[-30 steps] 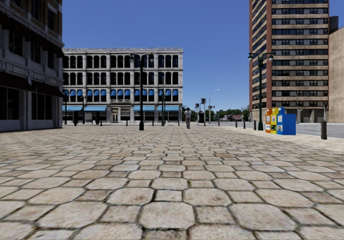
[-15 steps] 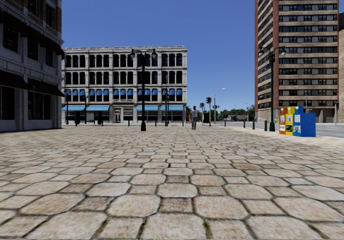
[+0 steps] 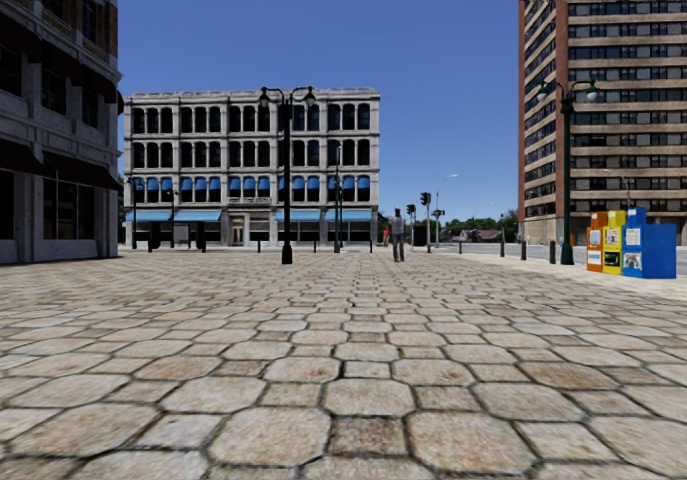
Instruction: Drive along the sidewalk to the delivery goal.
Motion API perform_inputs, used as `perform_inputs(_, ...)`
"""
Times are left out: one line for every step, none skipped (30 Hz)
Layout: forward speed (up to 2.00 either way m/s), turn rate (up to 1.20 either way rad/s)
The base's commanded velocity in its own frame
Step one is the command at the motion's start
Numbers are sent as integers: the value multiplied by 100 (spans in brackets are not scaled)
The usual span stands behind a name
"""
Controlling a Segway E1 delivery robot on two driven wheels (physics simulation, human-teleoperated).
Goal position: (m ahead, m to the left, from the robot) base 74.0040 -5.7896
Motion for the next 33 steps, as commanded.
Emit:
perform_inputs(200, 20)
perform_inputs(200, 20)
perform_inputs(200, 20)
perform_inputs(200, 20)
perform_inputs(200, 20)
perform_inputs(200, 20)
perform_inputs(200, 20)
perform_inputs(200, 20)
perform_inputs(200, 20)
perform_inputs(200, 20)
perform_inputs(200, 20)
perform_inputs(200, 16)
perform_inputs(200, 1)
perform_inputs(200, 1)
perform_inputs(200, 0)
perform_inputs(200, 0)
perform_inputs(200, 0)
perform_inputs(200, 0)
perform_inputs(200, 0)
perform_inputs(200, 0)
perform_inputs(200, 0)
perform_inputs(200, 0)
perform_inputs(200, 0)
perform_inputs(200, 0)
perform_inputs(200, 0)
perform_inputs(200, 0)
perform_inputs(200, 0)
perform_inputs(200, 0)
perform_inputs(200, 0)
perform_inputs(200, 0)
perform_inputs(200, 0)
perform_inputs(200, 0)
perform_inputs(200, 0)
